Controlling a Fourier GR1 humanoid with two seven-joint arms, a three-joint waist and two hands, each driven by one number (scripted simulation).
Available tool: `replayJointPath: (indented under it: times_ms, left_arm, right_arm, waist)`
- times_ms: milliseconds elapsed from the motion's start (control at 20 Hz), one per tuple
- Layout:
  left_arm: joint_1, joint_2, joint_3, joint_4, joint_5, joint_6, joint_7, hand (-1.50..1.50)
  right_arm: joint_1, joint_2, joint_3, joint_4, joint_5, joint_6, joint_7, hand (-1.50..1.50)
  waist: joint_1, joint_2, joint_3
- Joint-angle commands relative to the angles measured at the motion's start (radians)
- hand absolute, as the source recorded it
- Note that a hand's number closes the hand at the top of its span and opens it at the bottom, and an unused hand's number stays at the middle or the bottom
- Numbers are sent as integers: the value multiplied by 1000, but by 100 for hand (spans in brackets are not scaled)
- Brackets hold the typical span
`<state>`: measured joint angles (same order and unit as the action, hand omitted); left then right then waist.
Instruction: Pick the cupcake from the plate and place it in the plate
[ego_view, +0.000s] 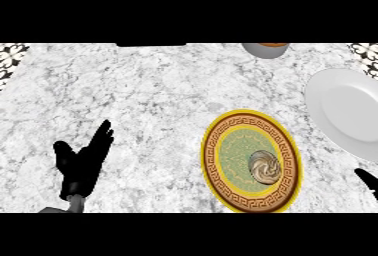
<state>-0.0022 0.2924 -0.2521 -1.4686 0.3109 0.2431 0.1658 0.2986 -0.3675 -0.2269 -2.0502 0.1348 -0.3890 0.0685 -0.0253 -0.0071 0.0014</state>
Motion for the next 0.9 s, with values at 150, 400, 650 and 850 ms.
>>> replayJointPath:
  times_ms: [150,400,650,850]
  left_arm:
    - [2,-14,-18,37,-8,-26,-5,0]
    - [-22,-29,-22,19,-11,-19,50,0]
    - [-39,-51,-9,119,-19,-54,-14,0]
    - [-24,-40,25,125,-12,-87,-42,0]
  right_arm:
    - [131,-183,107,-146,132,210,295,-150]
    - [84,-237,179,-254,192,311,535,-150]
    - [-69,-222,326,-258,338,366,802,-150]
    - [-211,-131,461,-163,458,382,879,-150]
  waist:
    - [24,11,-7]
    - [33,10,-4]
    - [41,14,-4]
    - [41,12,-3]
